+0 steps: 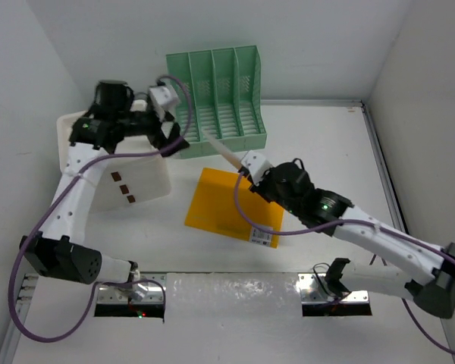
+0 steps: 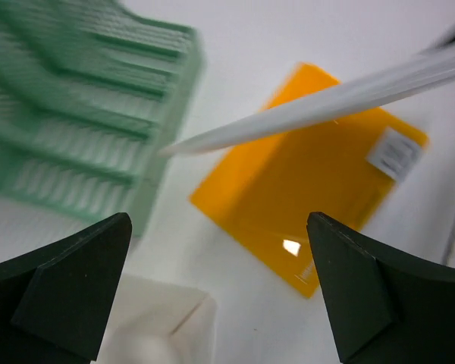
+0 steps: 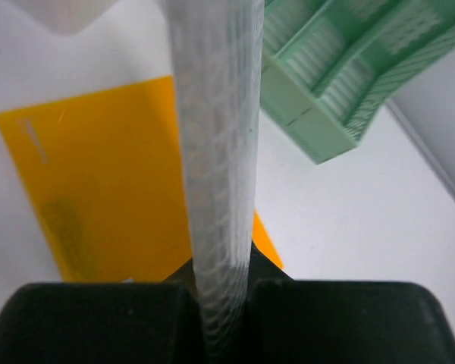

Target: Organize the desk

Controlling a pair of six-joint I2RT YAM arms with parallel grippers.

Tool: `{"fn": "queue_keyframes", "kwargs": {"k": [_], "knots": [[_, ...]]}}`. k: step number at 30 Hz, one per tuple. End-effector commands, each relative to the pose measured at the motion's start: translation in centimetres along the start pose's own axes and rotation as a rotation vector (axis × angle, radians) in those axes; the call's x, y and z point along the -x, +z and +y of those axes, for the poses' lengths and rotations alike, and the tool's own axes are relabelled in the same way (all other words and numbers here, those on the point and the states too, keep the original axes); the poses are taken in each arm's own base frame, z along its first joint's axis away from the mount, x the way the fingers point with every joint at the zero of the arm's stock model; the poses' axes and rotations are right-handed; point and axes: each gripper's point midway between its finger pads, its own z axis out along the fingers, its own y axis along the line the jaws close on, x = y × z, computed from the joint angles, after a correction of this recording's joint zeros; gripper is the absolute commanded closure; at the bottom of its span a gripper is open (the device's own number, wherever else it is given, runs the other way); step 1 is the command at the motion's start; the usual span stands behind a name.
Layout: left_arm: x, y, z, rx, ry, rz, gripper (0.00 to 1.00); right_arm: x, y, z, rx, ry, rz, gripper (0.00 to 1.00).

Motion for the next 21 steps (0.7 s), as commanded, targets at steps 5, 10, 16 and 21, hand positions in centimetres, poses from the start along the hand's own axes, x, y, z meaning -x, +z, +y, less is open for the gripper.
{"fn": "queue_keyframes", "kwargs": {"k": [5, 10, 16, 21], "knots": [[5.9, -7.4, 5.9, 0.392, -0.197, -0.145, 0.00, 6.3, -6.6, -7.2, -0.283, 0.124, -0.268, 1.00], [4.3, -12.8, 11.2, 0.680, -0.303, -0.204, 0.01, 15.1, -10.2, -12.6, -0.436, 0.168, -0.544, 1.00], [3.1, -16.7, 13.2, 0.811, -0.291, -0.202, 0.00, 22.1, -5.0, -16.8, -0.403, 0.300, -0.760, 1.00], [-0.8, -16.8, 16.1, 0.914, -0.321, -0.147, 0.00, 23.2, -1.2, -21.0, -0.492, 0.468, -0.918, 1.00]]}}
